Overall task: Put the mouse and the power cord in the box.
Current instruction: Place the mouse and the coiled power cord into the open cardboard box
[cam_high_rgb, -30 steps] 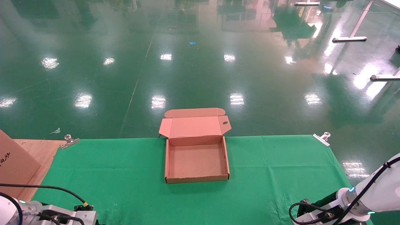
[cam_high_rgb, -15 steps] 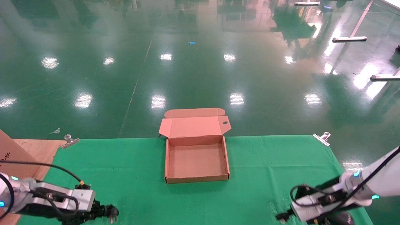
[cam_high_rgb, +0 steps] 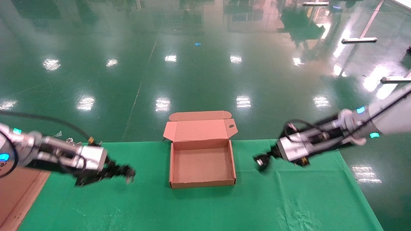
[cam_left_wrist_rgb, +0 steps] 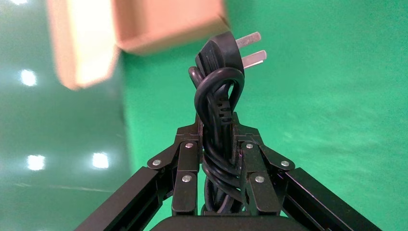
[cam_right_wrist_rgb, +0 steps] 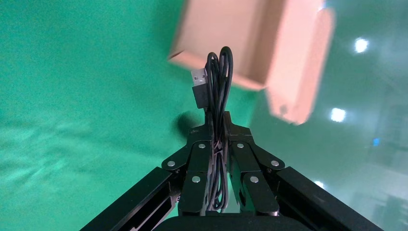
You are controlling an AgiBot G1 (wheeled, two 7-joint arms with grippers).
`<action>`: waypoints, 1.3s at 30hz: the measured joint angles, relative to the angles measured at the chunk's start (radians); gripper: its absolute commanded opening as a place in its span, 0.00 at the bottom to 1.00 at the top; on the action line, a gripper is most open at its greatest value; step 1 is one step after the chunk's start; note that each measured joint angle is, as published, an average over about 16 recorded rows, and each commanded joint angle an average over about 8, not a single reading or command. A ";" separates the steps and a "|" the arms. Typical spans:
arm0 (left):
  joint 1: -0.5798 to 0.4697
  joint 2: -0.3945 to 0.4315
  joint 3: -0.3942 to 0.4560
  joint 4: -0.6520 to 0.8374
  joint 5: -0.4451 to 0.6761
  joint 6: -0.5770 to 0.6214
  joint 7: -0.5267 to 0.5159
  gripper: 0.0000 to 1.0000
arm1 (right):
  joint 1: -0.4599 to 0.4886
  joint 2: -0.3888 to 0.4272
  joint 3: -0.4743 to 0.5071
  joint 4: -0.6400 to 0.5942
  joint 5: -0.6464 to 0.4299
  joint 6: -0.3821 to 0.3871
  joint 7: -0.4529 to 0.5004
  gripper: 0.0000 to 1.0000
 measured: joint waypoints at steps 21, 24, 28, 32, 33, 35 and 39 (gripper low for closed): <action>-0.090 0.158 -0.045 0.030 -0.064 -0.074 0.046 0.00 | 0.053 -0.142 0.007 0.127 0.074 0.068 0.130 0.00; -0.067 0.174 -0.059 0.030 -0.084 -0.112 0.079 0.00 | 0.052 -0.139 0.000 0.140 0.082 0.080 0.143 0.00; -0.018 0.203 -0.088 0.021 -0.125 -0.197 0.139 0.00 | 0.058 -0.132 -0.009 0.138 0.090 0.095 0.150 0.00; 0.051 0.236 -0.124 -0.005 -0.179 -0.299 0.222 0.00 | 0.070 -0.122 -0.013 0.119 0.096 0.103 0.142 0.00; 0.071 0.245 -0.133 -0.013 -0.194 -0.325 0.243 0.00 | 0.073 -0.119 -0.014 0.113 0.097 0.103 0.139 0.00; 0.114 0.262 -0.150 -0.034 -0.225 -0.378 0.284 0.00 | 0.081 -0.113 -0.014 0.099 0.099 0.098 0.129 0.00; 0.206 0.289 -0.170 -0.091 -0.286 -0.482 0.362 0.00 | 0.093 -0.100 -0.014 0.069 0.103 0.078 0.104 0.00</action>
